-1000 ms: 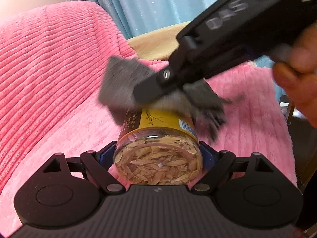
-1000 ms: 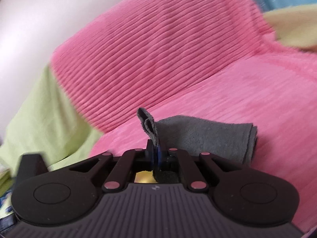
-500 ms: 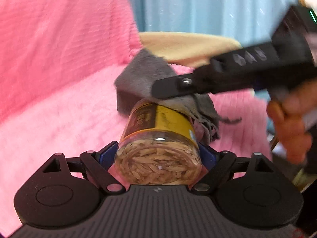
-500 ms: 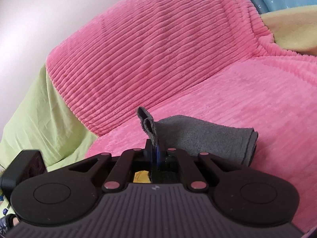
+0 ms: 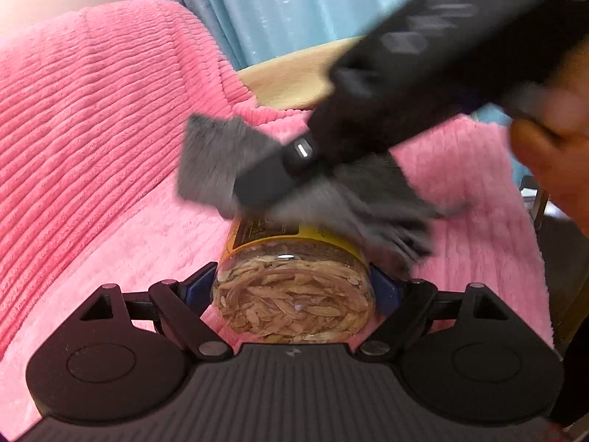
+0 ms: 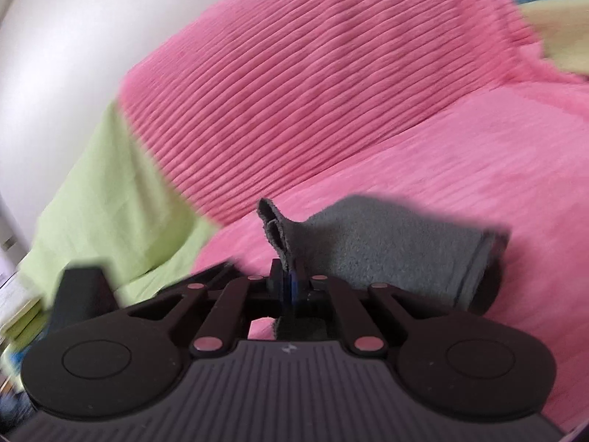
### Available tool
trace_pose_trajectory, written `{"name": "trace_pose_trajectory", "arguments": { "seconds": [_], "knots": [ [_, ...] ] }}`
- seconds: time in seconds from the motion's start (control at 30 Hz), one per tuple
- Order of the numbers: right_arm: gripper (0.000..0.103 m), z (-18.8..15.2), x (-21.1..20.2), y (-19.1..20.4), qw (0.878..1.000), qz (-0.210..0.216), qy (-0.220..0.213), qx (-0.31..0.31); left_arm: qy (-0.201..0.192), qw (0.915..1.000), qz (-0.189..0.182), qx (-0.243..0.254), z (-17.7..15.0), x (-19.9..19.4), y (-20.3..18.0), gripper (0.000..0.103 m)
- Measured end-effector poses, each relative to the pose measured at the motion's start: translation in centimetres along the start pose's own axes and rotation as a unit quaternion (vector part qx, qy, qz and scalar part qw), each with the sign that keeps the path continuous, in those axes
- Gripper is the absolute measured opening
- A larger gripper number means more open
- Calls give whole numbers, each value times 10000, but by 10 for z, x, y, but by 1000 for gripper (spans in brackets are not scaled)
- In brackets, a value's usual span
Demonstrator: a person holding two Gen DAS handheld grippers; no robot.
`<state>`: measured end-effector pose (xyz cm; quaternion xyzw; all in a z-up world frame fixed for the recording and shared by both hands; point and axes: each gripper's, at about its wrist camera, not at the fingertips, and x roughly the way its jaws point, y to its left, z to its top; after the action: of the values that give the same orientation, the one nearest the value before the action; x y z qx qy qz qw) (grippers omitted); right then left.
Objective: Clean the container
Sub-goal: 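Rub the grey cloth along the jar's labelled side with the right gripper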
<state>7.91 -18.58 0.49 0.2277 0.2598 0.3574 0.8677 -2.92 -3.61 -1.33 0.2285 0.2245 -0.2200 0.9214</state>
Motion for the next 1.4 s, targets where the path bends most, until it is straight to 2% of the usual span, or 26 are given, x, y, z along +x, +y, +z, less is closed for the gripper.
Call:
{"name": "trace_pose_trajectory", "arguments": {
  "seconds": [0.07, 0.13, 0.2, 0.3, 0.37, 0.47, 0.53, 0.63, 0.77, 0.83, 0.93, 0.97, 1.03, 1.1, 1.17, 1.27, 1.4],
  "knots": [
    [1, 4, -1, -9, 9996, -179, -159, 159, -1, 10000, -8, -36, 1, 1, 1, 85],
    [1, 2, -2, -10, 9996, -147, -186, 182, 21, 9998, -69, -203, 2, 3, 5, 85],
    [1, 1, -2, -8, 9996, -193, -187, 82, 114, 9974, -274, -655, 1, 5, 16, 86],
    [1, 0, -4, -7, 9996, -222, -165, -10, 148, 9870, -667, -1458, -2, 7, 35, 86],
    [1, 0, -5, -7, 9998, -156, -131, 60, 135, 9838, -737, -1627, -3, 8, 40, 86],
    [2, -3, -3, -1, 9999, 122, 31, 49, 112, 9860, -676, -1523, -3, 9, 38, 85],
    [2, -9, -2, 7, 9989, 407, 209, 54, 113, 9912, -530, -1206, -3, 8, 30, 85],
    [2, -14, 1, 17, 9975, 575, 377, -155, 114, 9988, -189, -439, -1, 4, 9, 84],
    [1, -4, 0, 9, 9995, 250, 138, -165, 84, 9999, -41, -70, 0, 4, -2, 84],
    [1, 1, -2, -1, 10000, -4, -73, -51, 78, 10000, -24, -27, 0, 4, -3, 84],
    [1, 3, -2, -9, 9997, -89, -210, 101, 96, 9999, -26, -109, 1, 5, -1, 85],
    [1, 2, -1, -8, 9997, -97, -219, 98, 113, 9996, -71, -229, 3, 5, 0, 85],
    [1, 1, -2, -3, 9996, -159, -222, -24, 127, 9952, -382, -891, 3, 3, 13, 87],
    [1, 2, -3, -1, 9996, -188, -217, -72, 140, 9833, -747, -1651, 1, 5, 32, 86],
    [1, 2, -3, -3, 9997, -153, -214, 9, 160, 9753, -916, -2003, -2, 8, 40, 86],
    [1, 2, -6, -2, 9996, -174, -201, 38, 141, 9808, -819, -1767, 1, 8, 35, 85],
    [2, -5, -6, 12, 9995, 204, 130, -204, 127, 9981, -208, -567, 4, 4, 10, 85]
  ]
}}
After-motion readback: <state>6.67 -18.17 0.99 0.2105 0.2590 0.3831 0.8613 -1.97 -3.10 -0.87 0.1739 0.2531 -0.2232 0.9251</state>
